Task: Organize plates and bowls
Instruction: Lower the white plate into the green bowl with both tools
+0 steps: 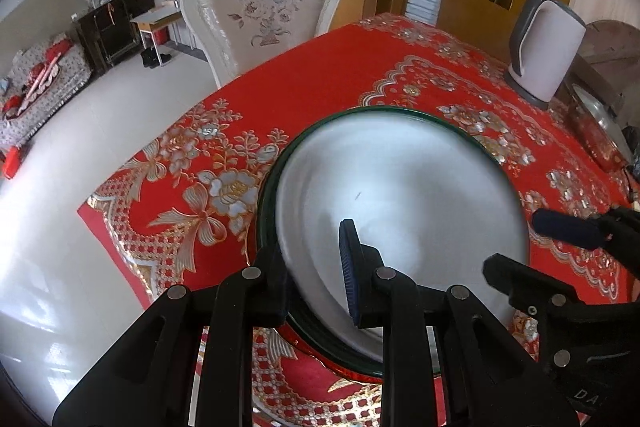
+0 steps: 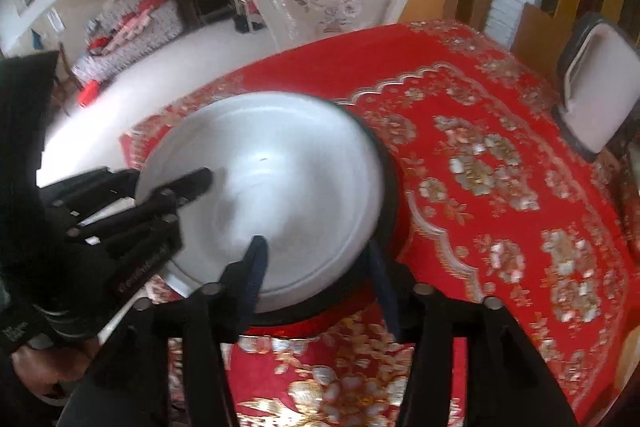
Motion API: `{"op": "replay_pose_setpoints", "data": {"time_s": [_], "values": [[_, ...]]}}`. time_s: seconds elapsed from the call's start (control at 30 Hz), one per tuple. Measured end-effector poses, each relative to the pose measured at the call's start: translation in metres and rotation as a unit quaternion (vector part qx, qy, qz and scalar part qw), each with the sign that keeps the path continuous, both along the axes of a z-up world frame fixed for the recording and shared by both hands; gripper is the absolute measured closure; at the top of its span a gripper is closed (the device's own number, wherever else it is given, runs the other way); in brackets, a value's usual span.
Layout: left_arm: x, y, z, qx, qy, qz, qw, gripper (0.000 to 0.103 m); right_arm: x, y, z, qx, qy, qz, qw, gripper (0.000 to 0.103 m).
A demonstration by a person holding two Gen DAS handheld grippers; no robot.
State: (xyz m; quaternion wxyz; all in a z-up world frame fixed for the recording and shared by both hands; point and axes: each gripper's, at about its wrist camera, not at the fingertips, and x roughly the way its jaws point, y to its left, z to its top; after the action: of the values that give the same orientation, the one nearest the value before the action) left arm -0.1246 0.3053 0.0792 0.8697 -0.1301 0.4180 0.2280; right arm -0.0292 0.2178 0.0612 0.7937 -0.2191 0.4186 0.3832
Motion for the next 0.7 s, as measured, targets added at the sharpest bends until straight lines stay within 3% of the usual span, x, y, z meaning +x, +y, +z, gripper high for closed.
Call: {"op": "replay_pose_setpoints", "data": {"time_s": [0.2, 0.43, 0.53, 0.7], "values": [[0.000, 0.000, -0.001, 0.022, -0.002, 0.006, 0.9997, 0.082, 0.006, -0.011, 0.004, 0.017, 0.007, -0.010, 1.000, 0.046], [0.002, -0.010, 0.007, 0.098, -0.014, 0.026, 0.9947, 0.080, 0.009, -0.023, 0.006, 0.034, 0.015, -0.023, 0.999, 0.046], [0.002, -0.007, 0.007, 0.105, -0.018, 0.033, 0.9937, 0.080, 0.009, -0.029, 0.006, 0.040, 0.018, -0.027, 0.999, 0.046], [-0.003, -0.007, 0.013, 0.085, -0.035, 0.029, 0.9954, 0.080, 0.012, -0.039, 0.007, 0.052, 0.025, -0.036, 0.998, 0.046]]}}
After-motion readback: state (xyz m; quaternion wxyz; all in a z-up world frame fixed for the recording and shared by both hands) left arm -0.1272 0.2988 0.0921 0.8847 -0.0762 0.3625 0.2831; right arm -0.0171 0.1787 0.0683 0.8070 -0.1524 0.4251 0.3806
